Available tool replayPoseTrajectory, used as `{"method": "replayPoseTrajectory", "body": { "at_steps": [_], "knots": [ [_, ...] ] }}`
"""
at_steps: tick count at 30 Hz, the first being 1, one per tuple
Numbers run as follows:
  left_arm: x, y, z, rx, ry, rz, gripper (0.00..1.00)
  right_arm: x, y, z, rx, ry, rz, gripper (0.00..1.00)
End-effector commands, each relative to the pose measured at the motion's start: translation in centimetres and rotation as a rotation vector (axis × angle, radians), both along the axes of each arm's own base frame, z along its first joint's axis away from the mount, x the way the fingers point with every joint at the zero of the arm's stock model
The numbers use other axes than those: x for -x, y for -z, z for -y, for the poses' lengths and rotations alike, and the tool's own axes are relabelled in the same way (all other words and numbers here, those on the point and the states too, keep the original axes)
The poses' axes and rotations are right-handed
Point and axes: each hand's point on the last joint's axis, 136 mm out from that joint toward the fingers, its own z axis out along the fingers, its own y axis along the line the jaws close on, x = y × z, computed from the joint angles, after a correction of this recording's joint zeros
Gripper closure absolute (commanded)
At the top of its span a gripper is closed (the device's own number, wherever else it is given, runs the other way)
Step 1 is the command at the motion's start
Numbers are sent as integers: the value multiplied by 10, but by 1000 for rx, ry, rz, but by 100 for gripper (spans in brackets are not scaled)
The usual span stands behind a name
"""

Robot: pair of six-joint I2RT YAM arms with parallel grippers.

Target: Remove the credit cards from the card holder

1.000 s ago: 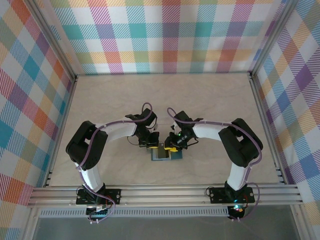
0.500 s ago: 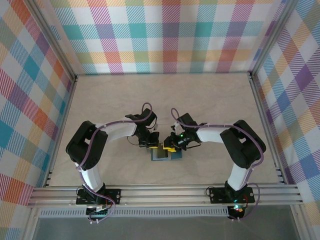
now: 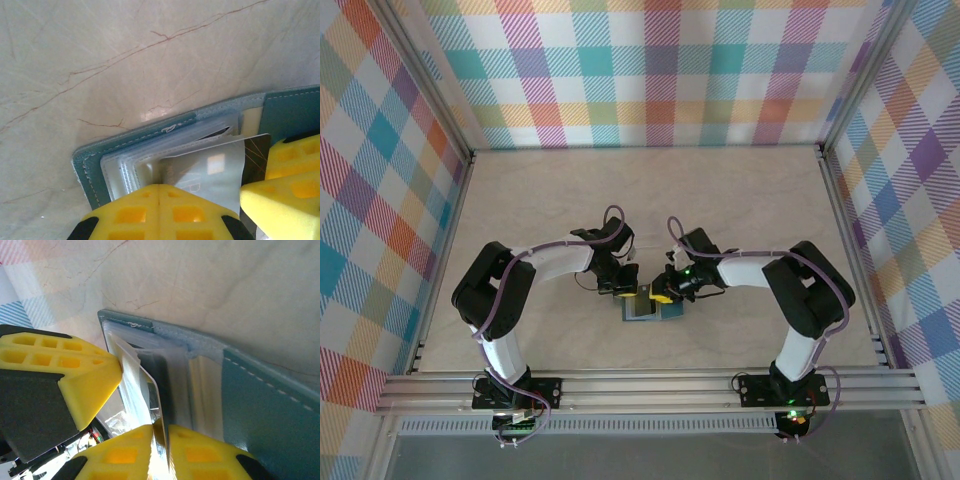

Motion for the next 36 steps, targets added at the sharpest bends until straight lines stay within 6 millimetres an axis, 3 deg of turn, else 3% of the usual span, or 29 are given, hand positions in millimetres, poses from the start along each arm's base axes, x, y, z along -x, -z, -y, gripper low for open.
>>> {"method": "replayPoseTrajectory", "body": {
  "at_steps": [1,10,18,27,36],
  "knots": [
    [21,29,-25,-131,5,-74,100,-2,-2,14,28,29,17,86],
    [19,22,-23,-117,1,-64,100,-3,-5,29,56,50,30,89],
    [12,4,-14,-67,-4,-39,100,-5,-15,36,96,48,76,94],
    [1,-18,-4,-20,-2,21,98,-14,-32,42,149,29,133,95],
    [-14,-36,-9,-32,-26,99,97,-28,-54,44,205,-53,260,97]
  ]
}}
